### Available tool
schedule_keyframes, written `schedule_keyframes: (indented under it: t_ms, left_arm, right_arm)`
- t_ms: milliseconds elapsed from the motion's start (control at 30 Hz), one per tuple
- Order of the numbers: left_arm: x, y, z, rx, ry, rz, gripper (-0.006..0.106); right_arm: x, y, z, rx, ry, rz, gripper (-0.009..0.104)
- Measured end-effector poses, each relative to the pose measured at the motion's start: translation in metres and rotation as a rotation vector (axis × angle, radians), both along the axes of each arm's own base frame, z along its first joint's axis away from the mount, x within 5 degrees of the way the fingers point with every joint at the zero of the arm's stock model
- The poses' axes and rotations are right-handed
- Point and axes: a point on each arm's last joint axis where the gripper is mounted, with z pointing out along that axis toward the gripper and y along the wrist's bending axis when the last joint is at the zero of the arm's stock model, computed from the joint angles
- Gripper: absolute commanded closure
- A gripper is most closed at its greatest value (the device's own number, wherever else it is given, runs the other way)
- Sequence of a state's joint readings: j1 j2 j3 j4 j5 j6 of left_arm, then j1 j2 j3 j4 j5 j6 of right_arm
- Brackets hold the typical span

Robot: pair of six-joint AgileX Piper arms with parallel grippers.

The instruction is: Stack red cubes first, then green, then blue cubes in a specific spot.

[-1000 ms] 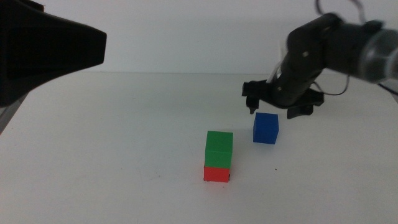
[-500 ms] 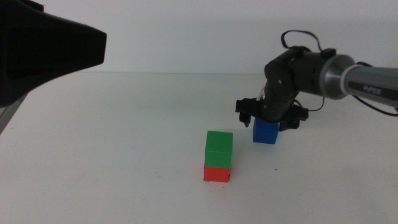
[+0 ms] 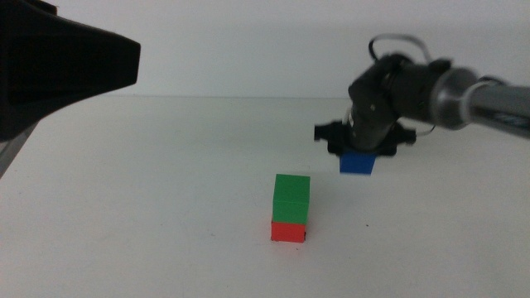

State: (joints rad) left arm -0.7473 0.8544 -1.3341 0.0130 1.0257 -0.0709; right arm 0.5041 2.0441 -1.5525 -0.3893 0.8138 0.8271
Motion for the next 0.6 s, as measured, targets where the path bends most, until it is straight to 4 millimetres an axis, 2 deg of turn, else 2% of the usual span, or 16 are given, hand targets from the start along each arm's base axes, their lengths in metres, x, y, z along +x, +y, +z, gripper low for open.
schedule_keyframes:
  t_ms: [133, 167, 233, 300, 400, 600]
  left_arm:
    - [0.000, 0.000, 0.000, 0.000, 0.000, 0.000, 0.007]
    - [0.000, 0.000, 0.000, 0.000, 0.000, 0.000, 0.007]
    - [0.000, 0.000, 0.000, 0.003, -0.003, 0.002, 0.007]
    - [0.000, 0.000, 0.000, 0.004, -0.004, 0.003, 0.007]
    - [0.001, 0.001, 0.000, 0.007, -0.006, 0.006, 0.007]
    - [0.001, 0.001, 0.000, 0.007, -0.006, 0.006, 0.007]
  right_arm:
    - [-0.049, 0.026, 0.076, 0.005, -0.112, 0.079, 0.075]
    - [-0.062, 0.034, 0.090, 0.016, -0.127, 0.097, 0.075]
    - [-0.080, 0.050, 0.104, 0.044, -0.134, 0.119, 0.075]
    - [-0.091, 0.064, 0.109, 0.066, -0.129, 0.131, 0.075]
    - [-0.101, 0.082, 0.104, 0.077, -0.097, 0.129, 0.075]
    - [-0.100, 0.093, 0.089, 0.059, -0.057, 0.094, 0.075]
